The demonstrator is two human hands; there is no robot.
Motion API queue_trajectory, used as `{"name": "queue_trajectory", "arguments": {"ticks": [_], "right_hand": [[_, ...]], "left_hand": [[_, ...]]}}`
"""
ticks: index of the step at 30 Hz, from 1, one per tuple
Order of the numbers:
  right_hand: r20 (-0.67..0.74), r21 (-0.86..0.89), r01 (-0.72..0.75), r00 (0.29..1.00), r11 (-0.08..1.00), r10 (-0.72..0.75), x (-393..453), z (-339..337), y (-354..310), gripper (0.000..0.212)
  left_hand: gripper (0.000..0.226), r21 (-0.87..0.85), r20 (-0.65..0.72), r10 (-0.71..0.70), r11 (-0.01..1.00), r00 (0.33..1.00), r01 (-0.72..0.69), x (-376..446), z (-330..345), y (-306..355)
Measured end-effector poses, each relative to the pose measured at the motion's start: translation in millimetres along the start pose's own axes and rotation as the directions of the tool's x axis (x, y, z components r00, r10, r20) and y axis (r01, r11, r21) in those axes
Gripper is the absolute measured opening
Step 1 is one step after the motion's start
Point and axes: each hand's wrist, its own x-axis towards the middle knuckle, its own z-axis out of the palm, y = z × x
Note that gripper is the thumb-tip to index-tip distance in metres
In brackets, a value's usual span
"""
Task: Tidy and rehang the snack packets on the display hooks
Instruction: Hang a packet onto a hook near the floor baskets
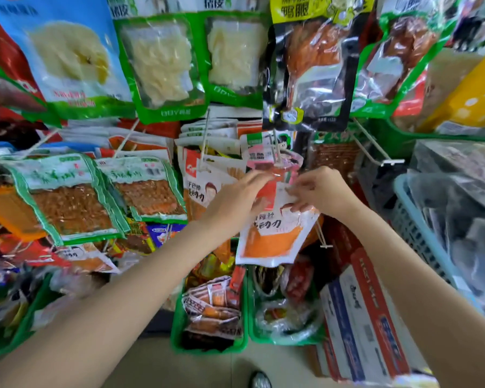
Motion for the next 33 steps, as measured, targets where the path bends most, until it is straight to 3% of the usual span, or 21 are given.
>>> {"name": "queue_trajectory", "arguments": {"ticks": [7,12,18,24,27,33], "right_hand": [[0.220,-0.002,-0.171,0.961,0.985,0.167,-35.7,52.0,50.1,0.007],[0.284,0.059,-0.270,0.927,0.961,0.243,-35.9,106.9,107.4,0.011],[0.249,0.129,-0.396,0.900,0.909,0.357,-14.2,142.2,166.7,0.017],[0.244,0.096,-0.429,0.885,0.898,0.397,11.4,163.2,212.2,0.022],[0.226,0.165,-0.466,0.876,0.869,0.426,26.5,177.8,234.5,0.023],[0.152,0.152,-0.376,0.923,0.914,0.354,54.8,177.0,248.4,0.026]], "left_hand": [[0.020,-0.161,0.300,-0.113,0.973,0.947,0.167,-30.4,63.7,-11.9],[0.014,-0.063,0.505,-0.197,0.963,0.841,0.263,-38.7,118.2,-33.0],[0.017,-0.036,0.515,-0.281,0.937,0.810,0.347,-17.8,181.7,-53.6],[0.022,0.008,0.527,-0.322,0.928,0.786,0.374,10.3,239.1,-73.4],[0.024,-0.003,0.541,-0.339,0.914,0.770,0.405,26.3,262.3,-88.5],[0.020,-0.111,0.380,-0.407,0.871,0.831,0.478,48.7,281.5,-103.8]]}}
